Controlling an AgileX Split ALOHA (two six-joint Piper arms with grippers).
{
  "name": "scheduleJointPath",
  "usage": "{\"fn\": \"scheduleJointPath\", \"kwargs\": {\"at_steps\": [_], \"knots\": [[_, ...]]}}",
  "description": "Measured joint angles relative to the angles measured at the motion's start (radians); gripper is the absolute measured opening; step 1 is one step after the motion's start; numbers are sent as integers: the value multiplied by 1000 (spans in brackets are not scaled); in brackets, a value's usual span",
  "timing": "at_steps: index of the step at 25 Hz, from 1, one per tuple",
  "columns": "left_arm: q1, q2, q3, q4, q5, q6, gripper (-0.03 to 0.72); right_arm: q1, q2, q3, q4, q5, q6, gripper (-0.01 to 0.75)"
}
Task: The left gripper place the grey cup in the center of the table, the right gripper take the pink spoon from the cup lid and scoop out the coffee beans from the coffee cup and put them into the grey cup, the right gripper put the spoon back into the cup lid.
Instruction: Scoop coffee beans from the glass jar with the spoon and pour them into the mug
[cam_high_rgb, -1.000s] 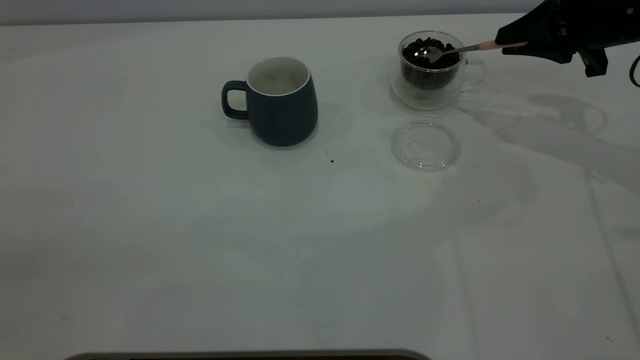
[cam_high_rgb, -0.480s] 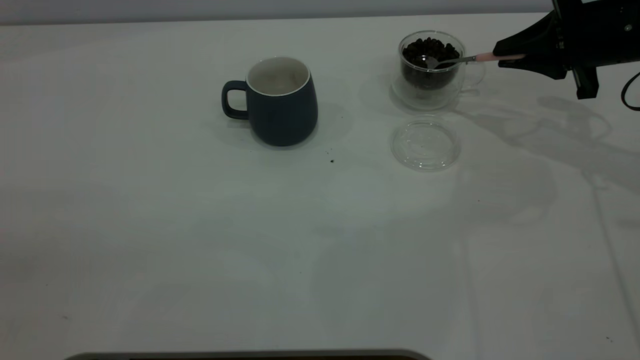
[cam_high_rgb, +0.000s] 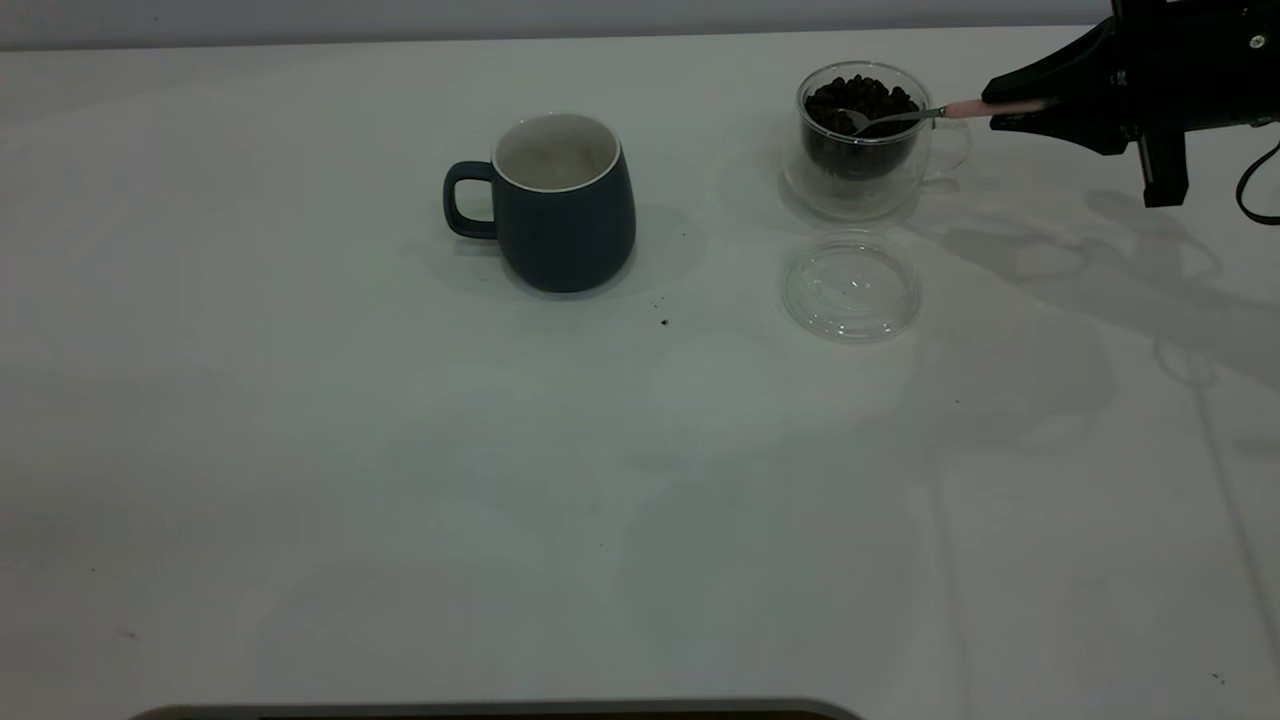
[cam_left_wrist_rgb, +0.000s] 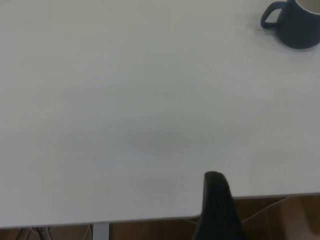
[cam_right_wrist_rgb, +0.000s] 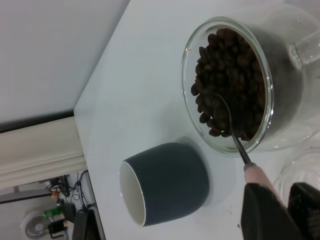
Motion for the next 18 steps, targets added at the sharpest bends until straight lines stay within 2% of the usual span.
{"fn": "scheduleJointPath", "kwargs": {"at_steps": [10, 18], "knots": [[0, 0, 0, 0, 0, 0, 565, -45, 1, 0, 1, 42, 41, 110], [0, 0, 0, 0, 0, 0, 565, -72, 49, 0, 20, 156, 58, 110]]}}
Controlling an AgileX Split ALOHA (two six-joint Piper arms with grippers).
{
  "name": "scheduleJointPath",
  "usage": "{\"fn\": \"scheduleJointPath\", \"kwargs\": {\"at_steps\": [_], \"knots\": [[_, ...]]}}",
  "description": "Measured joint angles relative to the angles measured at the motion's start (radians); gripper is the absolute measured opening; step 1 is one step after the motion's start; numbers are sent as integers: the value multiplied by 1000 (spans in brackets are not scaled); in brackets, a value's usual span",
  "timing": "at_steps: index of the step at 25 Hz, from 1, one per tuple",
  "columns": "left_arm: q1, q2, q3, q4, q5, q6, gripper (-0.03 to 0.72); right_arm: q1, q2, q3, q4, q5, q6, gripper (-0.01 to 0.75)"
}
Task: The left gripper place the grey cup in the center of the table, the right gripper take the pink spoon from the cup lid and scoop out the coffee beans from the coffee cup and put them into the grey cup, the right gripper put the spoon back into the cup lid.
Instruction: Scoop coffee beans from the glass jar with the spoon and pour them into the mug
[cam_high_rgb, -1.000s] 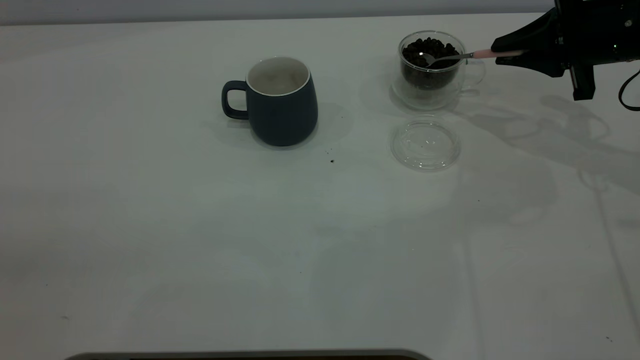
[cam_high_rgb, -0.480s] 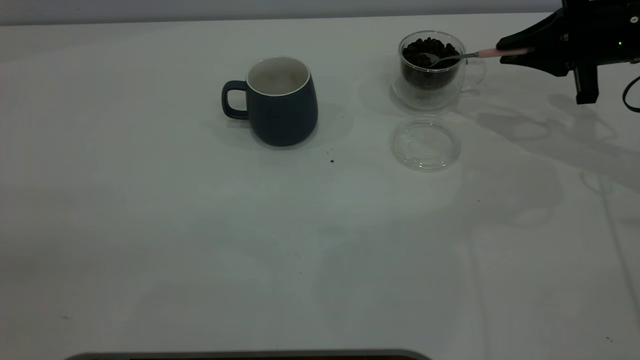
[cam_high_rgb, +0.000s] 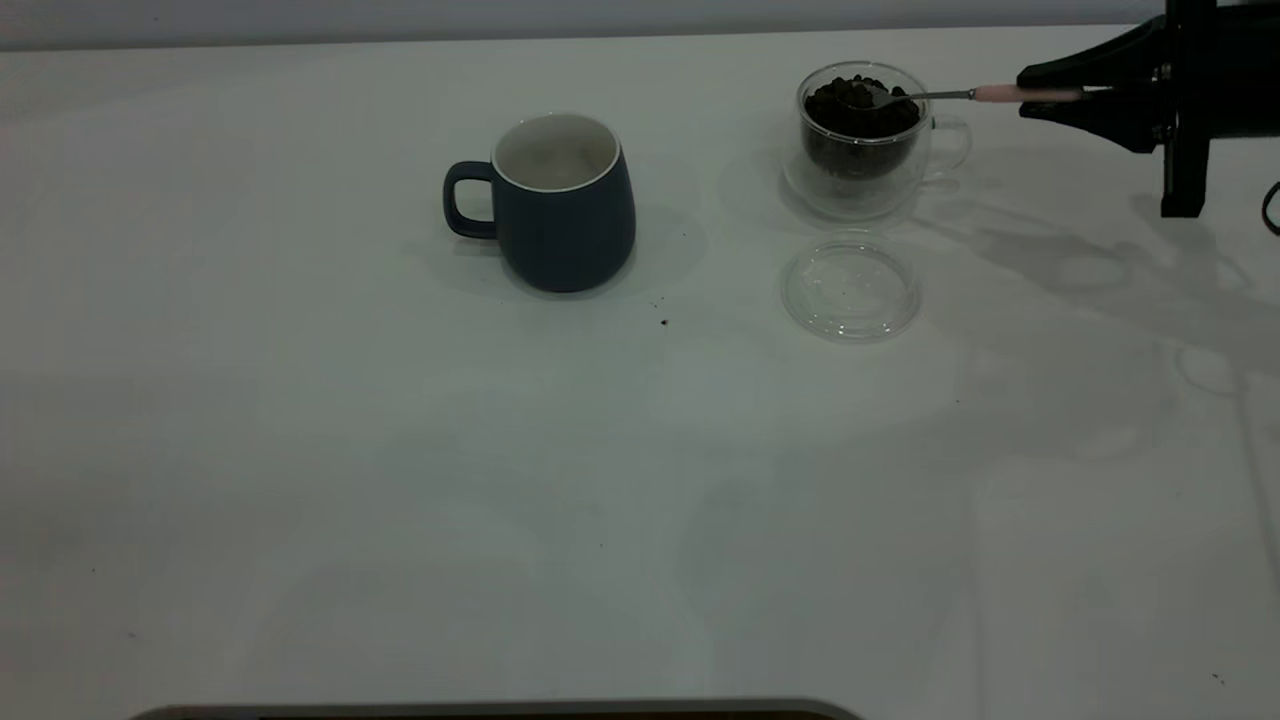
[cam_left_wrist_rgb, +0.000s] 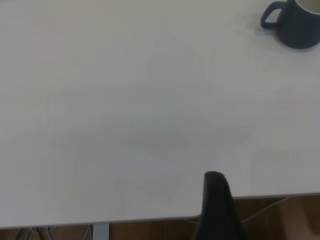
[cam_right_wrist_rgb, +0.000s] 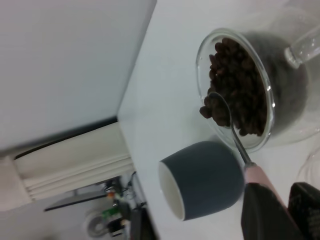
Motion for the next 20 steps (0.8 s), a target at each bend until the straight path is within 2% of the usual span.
{"fn": "scheduleJointPath", "kwargs": {"at_steps": [4, 9, 20], "knots": [[0, 0, 0, 0, 0, 0, 565, -1, 2, -1, 29, 61, -63, 110], [0, 0, 0, 0, 1, 1, 565, 25, 2, -2, 37, 66, -91, 110], [0, 0, 0, 0, 1, 1, 565, 231, 2, -2, 45, 68, -112, 110]]}}
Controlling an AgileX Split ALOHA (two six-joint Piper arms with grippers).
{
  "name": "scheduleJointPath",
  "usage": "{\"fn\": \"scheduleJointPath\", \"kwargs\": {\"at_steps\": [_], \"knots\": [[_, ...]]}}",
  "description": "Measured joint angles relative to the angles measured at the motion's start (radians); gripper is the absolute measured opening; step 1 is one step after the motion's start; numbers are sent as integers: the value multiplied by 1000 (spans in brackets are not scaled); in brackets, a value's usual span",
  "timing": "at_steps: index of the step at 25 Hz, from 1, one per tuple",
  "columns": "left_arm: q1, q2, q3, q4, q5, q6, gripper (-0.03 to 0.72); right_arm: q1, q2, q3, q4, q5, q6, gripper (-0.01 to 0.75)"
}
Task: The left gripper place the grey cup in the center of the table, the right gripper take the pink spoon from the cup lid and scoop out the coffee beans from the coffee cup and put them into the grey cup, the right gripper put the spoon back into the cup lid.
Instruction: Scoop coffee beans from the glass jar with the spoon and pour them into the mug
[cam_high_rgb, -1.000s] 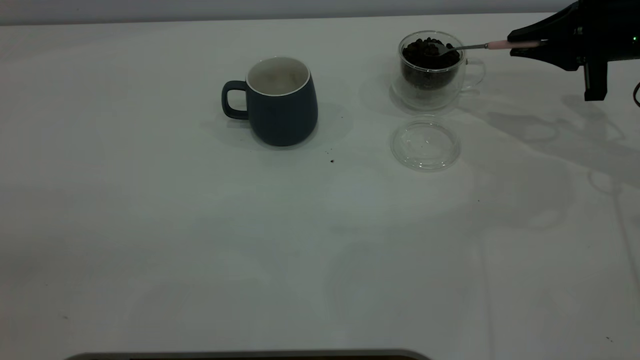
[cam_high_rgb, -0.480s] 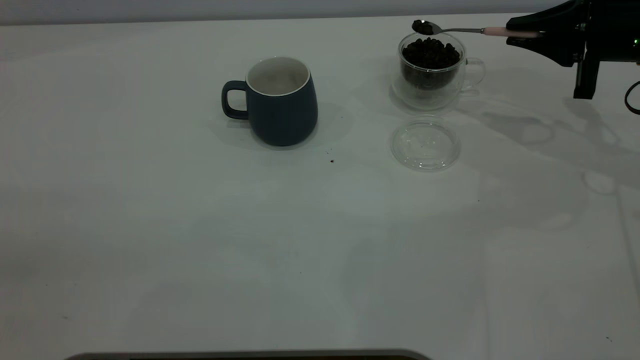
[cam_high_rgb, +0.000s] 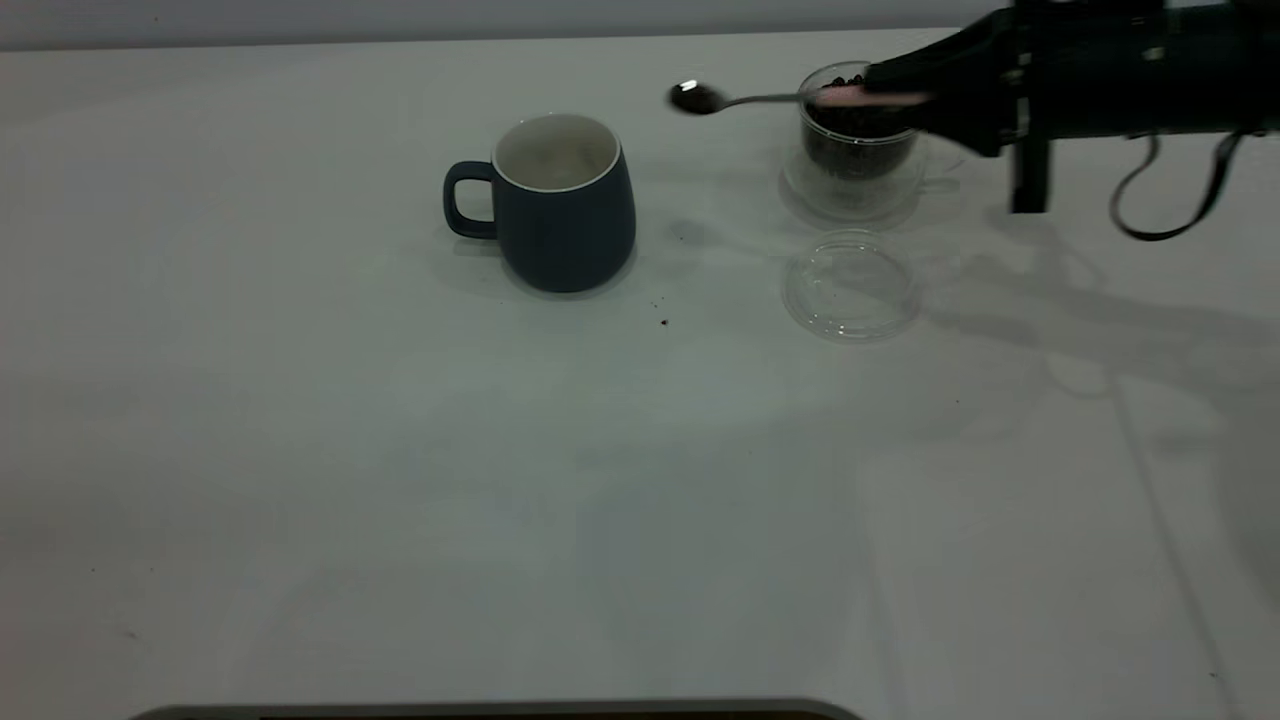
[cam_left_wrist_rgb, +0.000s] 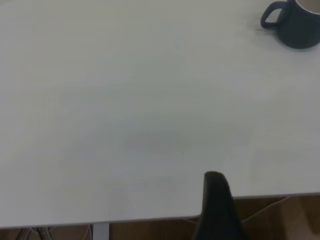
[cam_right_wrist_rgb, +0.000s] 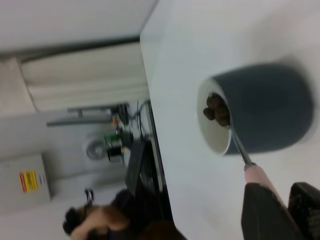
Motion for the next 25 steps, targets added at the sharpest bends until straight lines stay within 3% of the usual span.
{"fn": "scheduleJointPath", "kwargs": {"at_steps": [10, 19, 25], "knots": [[0, 0, 0, 1, 0, 0, 565, 116, 0, -77, -2, -6, 20, 110], [0, 0, 0, 1, 0, -1, 565, 162, 0, -140, -2, -153, 42, 110], [0, 0, 0, 1, 0, -1, 565, 179, 21, -161, -2, -190, -118, 110]]}}
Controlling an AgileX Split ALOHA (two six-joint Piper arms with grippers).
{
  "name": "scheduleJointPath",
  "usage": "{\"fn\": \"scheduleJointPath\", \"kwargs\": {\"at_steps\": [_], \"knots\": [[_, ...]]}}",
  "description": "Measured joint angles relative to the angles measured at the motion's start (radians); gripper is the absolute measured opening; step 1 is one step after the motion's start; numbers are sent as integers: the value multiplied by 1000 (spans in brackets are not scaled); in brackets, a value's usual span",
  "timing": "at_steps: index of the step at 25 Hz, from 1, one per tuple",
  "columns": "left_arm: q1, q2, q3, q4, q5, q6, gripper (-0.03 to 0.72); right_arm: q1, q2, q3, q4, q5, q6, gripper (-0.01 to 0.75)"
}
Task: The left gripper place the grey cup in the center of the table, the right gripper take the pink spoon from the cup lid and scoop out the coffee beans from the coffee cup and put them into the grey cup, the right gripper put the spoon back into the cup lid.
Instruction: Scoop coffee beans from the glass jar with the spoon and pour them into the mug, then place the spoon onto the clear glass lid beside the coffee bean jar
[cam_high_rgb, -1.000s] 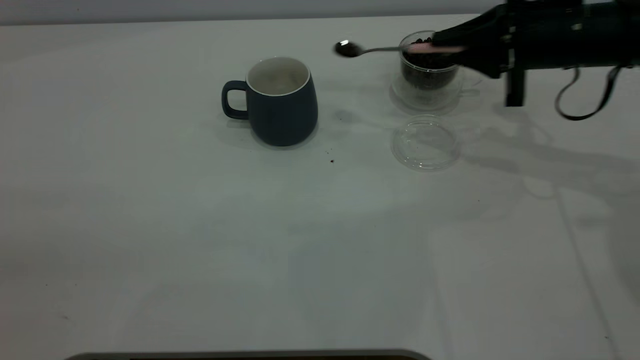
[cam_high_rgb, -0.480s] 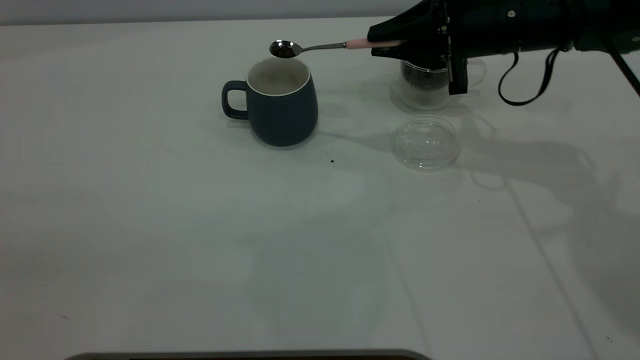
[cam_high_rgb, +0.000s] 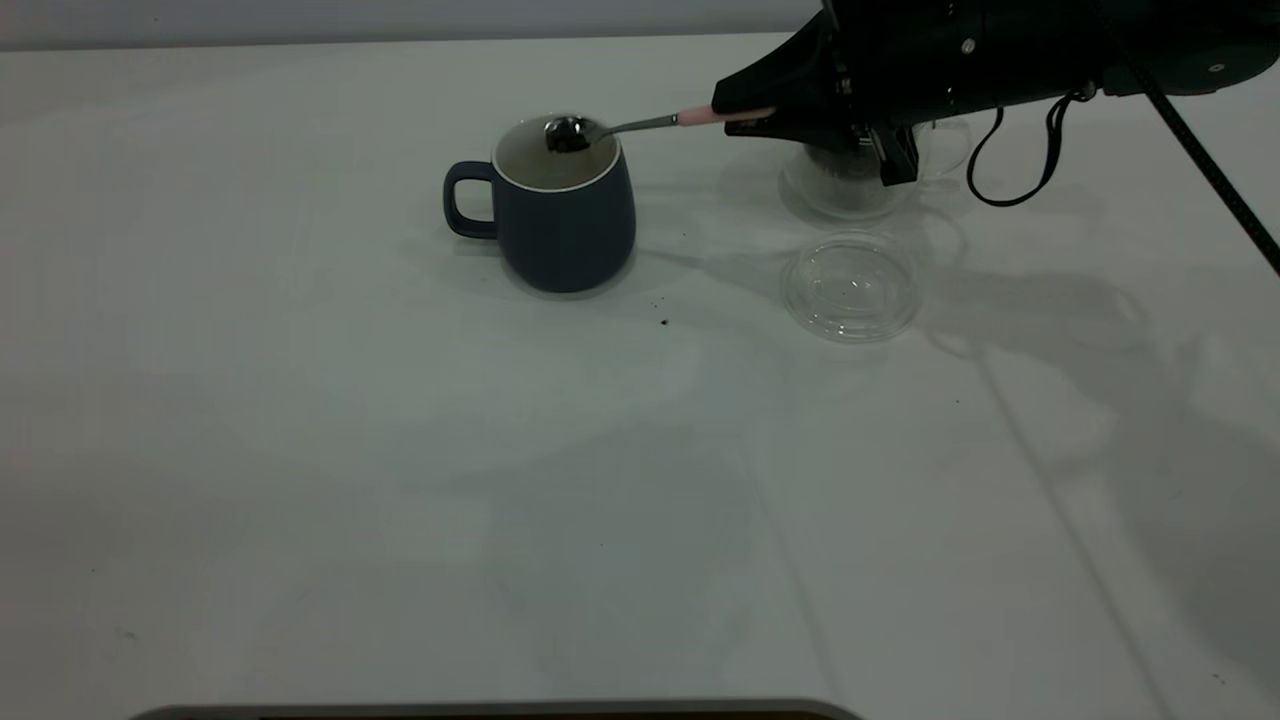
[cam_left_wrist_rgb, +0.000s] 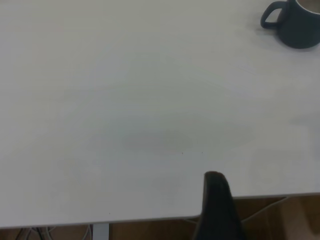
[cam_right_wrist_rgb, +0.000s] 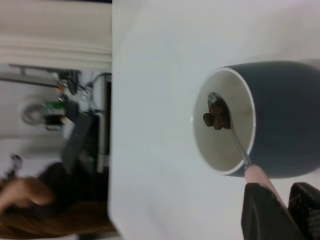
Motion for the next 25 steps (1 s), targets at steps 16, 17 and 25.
{"fn": "scheduleJointPath", "kwargs": {"at_steps": [16, 17, 25], "knots": [[0, 0, 0, 0, 0, 0, 565, -18, -58, 27, -39, 0, -363, 110], [0, 0, 0, 0, 0, 0, 565, -34, -83, 45, -54, 3, -302, 110], [0, 0, 0, 0, 0, 0, 565, -265, -267, 340, -93, 45, -57, 110]]}}
